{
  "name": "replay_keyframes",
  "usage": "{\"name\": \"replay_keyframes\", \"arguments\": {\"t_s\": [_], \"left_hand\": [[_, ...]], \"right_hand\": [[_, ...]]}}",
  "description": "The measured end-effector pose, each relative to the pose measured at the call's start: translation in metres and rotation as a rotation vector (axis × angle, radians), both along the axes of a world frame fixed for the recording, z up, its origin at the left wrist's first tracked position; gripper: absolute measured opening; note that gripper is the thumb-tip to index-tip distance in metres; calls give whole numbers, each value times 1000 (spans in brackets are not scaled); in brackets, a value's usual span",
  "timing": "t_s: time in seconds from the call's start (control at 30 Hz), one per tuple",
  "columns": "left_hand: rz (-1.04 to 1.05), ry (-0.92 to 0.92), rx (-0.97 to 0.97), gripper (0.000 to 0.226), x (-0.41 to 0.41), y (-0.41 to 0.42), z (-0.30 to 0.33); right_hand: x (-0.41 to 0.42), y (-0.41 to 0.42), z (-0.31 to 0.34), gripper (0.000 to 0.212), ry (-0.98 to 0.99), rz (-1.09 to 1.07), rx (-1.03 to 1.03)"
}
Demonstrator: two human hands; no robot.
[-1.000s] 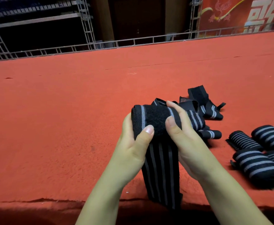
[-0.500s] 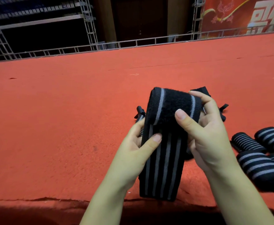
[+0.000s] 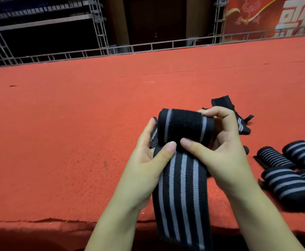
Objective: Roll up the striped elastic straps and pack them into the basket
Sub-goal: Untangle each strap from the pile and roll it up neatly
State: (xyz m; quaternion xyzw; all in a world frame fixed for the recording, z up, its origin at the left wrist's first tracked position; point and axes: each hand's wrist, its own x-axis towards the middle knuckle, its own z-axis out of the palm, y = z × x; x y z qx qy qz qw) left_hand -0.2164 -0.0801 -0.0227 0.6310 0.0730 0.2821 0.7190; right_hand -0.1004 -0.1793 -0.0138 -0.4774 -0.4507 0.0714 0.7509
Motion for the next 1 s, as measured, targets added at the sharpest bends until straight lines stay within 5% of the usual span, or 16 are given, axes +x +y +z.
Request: {"name": "replay_keyframes", "arguments": {"t_s": [0.23,0.43,0.5,0.57,0.67,0.87,1.0], "left_hand": [[46,50,-12,101,-5,4,1],[97,85,-82,106,-1,0,0],[118,84,-89,89,0,0,0],[130,62,-97,60,0,2,0],[130,39,-62,58,-2,3,2],[103,-26,24,65,-2,5,2],[108,-19,85,70,-5,6,2]], "right_hand": [[-3,-4,1,49,-162,35,-106],[-11,1,-3,40,-313,-18,-160],[-10,1,-5,35,-314,11,-174],[-8,0,-6,29,-272,79,-181],[-3,0,-9,22,-38,152,-108],[5,5,-10,71,139,157,-334],[2,-5,-4,45,198,322,-454]]}}
